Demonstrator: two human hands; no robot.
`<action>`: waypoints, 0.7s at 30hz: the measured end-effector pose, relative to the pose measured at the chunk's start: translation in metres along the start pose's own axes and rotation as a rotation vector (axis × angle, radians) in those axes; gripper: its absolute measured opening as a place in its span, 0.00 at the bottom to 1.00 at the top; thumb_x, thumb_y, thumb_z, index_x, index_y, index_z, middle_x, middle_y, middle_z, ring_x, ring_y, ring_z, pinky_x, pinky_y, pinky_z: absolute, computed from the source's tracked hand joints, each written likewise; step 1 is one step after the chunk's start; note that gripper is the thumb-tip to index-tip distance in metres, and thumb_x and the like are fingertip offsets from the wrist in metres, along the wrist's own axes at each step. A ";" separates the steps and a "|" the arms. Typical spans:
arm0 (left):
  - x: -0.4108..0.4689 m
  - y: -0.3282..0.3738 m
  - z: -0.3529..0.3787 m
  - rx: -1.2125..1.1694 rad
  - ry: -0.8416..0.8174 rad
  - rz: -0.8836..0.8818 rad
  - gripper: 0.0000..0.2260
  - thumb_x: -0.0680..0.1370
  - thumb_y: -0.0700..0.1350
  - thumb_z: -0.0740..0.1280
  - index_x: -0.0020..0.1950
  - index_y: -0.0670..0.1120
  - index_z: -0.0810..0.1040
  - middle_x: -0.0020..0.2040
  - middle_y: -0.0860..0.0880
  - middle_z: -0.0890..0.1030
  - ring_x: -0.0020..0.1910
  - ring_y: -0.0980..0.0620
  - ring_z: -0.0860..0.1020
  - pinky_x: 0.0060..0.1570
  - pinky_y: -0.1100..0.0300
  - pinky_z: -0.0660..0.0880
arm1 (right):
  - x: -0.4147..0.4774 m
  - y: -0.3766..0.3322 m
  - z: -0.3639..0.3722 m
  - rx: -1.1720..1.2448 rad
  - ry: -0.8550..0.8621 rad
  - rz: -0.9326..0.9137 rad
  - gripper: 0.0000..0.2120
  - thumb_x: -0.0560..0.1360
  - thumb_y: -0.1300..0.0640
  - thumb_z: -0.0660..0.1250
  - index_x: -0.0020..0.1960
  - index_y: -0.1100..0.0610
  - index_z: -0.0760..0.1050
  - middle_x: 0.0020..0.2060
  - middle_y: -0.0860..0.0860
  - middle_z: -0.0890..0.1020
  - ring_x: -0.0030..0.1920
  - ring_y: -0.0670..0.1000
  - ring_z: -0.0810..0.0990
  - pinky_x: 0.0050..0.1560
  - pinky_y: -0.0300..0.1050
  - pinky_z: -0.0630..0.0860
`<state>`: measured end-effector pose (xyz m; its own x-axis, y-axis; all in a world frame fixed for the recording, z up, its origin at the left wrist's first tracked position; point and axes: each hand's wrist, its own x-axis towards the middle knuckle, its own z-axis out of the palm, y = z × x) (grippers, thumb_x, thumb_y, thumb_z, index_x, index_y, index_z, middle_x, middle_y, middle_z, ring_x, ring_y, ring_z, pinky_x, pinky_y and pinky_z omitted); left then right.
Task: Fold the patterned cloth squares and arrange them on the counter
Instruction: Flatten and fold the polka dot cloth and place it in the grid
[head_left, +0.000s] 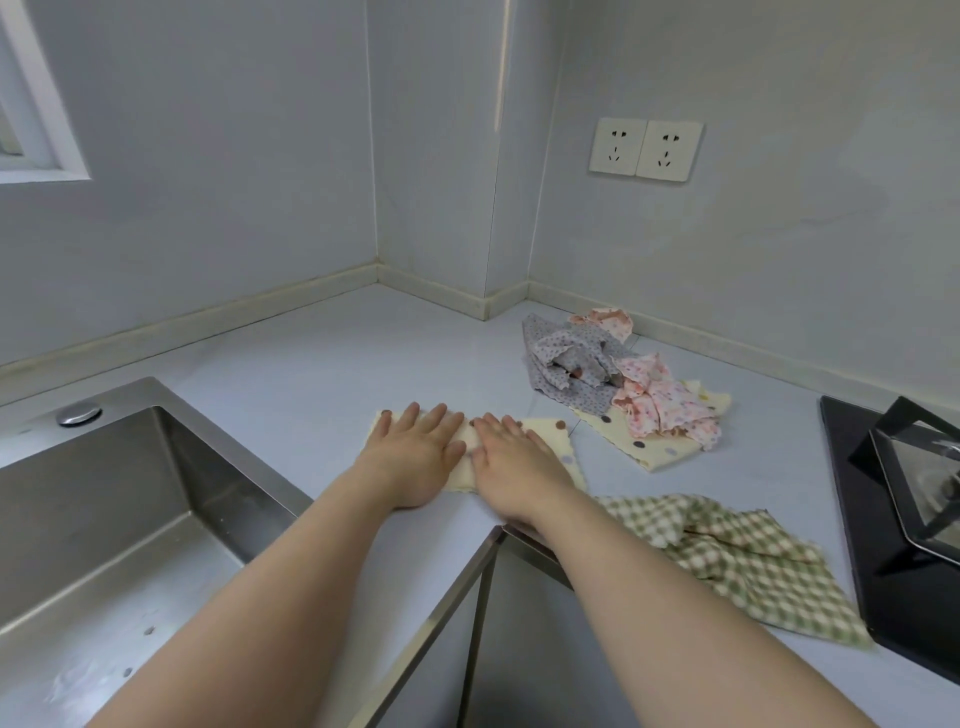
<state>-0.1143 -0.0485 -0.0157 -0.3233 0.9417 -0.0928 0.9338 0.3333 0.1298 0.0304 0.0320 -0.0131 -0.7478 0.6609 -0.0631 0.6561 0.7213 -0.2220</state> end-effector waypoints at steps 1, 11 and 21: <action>-0.001 -0.002 -0.001 -0.001 -0.012 -0.017 0.26 0.85 0.59 0.42 0.83 0.55 0.44 0.84 0.54 0.45 0.82 0.46 0.43 0.79 0.43 0.42 | 0.001 0.003 -0.001 0.007 -0.008 0.026 0.28 0.86 0.47 0.43 0.83 0.55 0.47 0.83 0.49 0.49 0.82 0.50 0.46 0.81 0.52 0.44; -0.005 -0.002 -0.008 0.051 -0.020 -0.286 0.33 0.82 0.65 0.40 0.83 0.49 0.40 0.83 0.44 0.40 0.81 0.40 0.39 0.76 0.36 0.36 | -0.005 0.053 -0.027 -0.078 -0.062 0.364 0.32 0.85 0.42 0.40 0.83 0.59 0.49 0.82 0.53 0.52 0.81 0.55 0.51 0.79 0.60 0.50; -0.006 0.031 0.005 -0.045 0.024 0.073 0.40 0.79 0.71 0.40 0.83 0.46 0.42 0.83 0.49 0.41 0.82 0.50 0.40 0.80 0.48 0.40 | -0.001 0.042 -0.047 0.198 0.169 0.373 0.13 0.77 0.54 0.62 0.60 0.56 0.72 0.56 0.55 0.78 0.56 0.59 0.78 0.55 0.51 0.76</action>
<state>-0.0821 -0.0440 -0.0164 -0.2589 0.9642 -0.0577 0.9473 0.2651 0.1800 0.0630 0.0715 0.0235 -0.4259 0.9046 -0.0181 0.8336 0.3845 -0.3966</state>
